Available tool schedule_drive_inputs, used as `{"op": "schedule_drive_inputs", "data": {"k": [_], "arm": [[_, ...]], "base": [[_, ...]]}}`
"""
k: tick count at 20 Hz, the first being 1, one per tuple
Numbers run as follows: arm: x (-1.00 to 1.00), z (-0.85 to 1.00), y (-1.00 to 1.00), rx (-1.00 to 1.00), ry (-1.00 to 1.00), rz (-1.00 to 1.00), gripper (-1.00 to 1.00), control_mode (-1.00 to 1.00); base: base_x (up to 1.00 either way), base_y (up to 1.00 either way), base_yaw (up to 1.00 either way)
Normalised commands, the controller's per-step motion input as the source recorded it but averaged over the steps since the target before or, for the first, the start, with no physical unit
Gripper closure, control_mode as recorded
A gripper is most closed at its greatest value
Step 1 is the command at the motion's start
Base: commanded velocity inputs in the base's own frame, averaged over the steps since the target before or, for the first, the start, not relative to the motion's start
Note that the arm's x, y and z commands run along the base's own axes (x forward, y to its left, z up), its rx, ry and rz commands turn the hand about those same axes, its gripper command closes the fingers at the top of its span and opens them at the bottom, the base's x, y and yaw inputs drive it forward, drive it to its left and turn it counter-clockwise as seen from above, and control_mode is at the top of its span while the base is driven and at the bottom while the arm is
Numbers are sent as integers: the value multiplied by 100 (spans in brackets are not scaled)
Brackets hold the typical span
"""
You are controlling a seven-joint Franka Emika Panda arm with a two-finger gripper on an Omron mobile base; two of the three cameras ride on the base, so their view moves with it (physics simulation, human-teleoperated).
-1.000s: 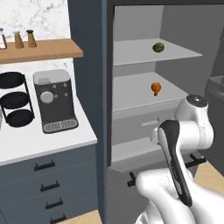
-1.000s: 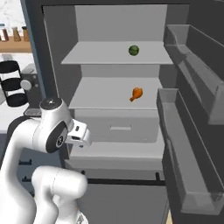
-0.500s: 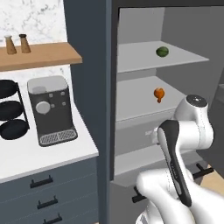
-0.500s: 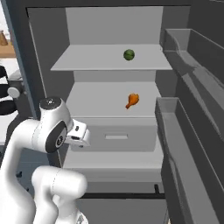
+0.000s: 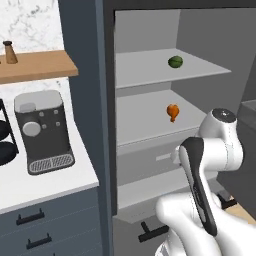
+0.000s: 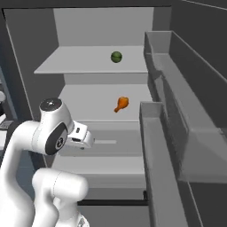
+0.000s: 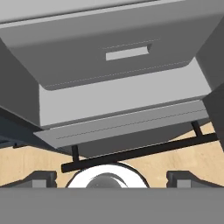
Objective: Place one avocado and one chicken drumstick in each tupperware on the nearby counter, to pack two identical lunches.
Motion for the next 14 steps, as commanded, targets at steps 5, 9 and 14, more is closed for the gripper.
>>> {"op": "schedule_drive_inputs", "data": {"k": [5, 9, 14], "arm": [[0, 0, 0, 0, 0, 0, -100, 100], [0, 0, 0, 0, 0, 0, -100, 100], [0, 0, 0, 0, 0, 0, -100, 100]], "base": [[42, -29, 0], [53, -21, 1], [31, -6, 1]]}}
